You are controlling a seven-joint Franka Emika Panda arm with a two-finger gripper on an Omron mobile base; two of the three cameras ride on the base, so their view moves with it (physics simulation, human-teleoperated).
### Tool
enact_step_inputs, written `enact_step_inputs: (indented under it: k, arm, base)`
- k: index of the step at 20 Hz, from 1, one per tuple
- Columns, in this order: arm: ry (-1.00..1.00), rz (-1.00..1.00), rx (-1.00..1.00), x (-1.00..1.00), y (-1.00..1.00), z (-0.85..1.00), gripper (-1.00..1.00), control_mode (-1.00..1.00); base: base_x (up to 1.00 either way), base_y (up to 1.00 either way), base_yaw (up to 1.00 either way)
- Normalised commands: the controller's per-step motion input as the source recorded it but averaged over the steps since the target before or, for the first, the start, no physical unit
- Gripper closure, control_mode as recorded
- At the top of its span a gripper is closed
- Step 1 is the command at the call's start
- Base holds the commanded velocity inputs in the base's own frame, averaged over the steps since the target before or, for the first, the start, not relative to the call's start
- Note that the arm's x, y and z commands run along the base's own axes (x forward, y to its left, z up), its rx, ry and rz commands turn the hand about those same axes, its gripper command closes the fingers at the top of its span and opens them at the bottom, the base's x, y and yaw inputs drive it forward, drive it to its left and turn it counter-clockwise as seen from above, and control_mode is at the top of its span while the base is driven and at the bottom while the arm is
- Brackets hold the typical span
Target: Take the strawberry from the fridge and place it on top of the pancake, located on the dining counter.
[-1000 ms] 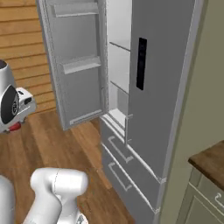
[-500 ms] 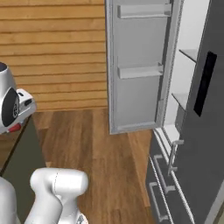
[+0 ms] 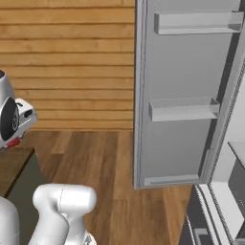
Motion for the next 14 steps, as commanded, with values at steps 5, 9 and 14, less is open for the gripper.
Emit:
enact_step_inputs:
  k: [5, 9, 14]
  arm:
    - [0.00, 0.00, 0.00, 0.00, 0.00, 0.00, 1.00, 1.00]
    - [0.00, 0.00, 0.00, 0.00, 0.00, 0.00, 1.00, 1.00]
    - [0.00, 0.00, 0.00, 0.00, 0.00, 0.00, 1.00, 1.00]
  base:
    - [1.00, 0.00, 0.10]
    - [1.00, 0.00, 0.14]
    - [1.00, 0.00, 0.16]
